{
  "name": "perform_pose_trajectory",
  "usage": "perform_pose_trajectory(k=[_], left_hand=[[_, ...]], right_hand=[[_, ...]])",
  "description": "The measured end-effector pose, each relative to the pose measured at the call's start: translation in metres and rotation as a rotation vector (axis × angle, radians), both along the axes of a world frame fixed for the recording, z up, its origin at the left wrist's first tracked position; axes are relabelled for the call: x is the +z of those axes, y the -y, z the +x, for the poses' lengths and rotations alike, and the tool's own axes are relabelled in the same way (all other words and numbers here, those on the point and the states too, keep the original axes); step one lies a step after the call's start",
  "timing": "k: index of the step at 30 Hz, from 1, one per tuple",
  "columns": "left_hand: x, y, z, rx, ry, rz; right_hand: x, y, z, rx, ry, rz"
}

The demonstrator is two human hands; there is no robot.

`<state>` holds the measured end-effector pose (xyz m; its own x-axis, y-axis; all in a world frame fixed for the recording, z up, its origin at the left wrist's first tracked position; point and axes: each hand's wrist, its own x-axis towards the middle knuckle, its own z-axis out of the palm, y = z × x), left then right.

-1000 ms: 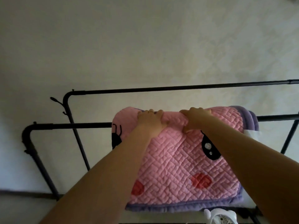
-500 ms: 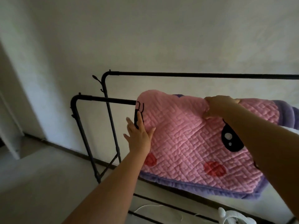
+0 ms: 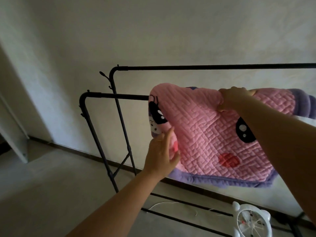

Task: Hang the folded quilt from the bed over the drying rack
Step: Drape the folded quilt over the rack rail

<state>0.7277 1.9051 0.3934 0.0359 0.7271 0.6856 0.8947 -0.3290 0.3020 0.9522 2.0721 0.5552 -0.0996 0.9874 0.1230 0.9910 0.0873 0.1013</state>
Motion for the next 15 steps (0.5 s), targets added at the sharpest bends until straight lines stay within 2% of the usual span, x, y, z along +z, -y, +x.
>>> perform_pose_trajectory(k=[2,4,7,9,12,15], left_hand=[[0.016,0.005,0.003,-0.191,-0.106,0.025],[0.028,-0.001,-0.003,-0.280,-0.292,-0.001],[0.025,-0.023,-0.021,-0.236,-0.673,0.013],[0.014,-0.034,-0.024,-0.135,-0.841,0.056],[-0.005,-0.044,-0.012,-0.011,-0.859,0.139],[-0.008,-0.058,0.008,0.025,-0.839,0.166]], right_hand=[[0.003,0.008,0.002,-0.014,0.003,-0.001],[0.005,0.012,0.009,-0.023,0.011,0.007],[0.005,0.015,0.015,-0.035,0.014,0.019],[0.005,0.018,0.013,-0.037,0.023,0.026],[0.005,0.020,0.009,-0.051,0.031,0.042],[0.004,0.017,0.009,-0.058,0.022,0.056]])
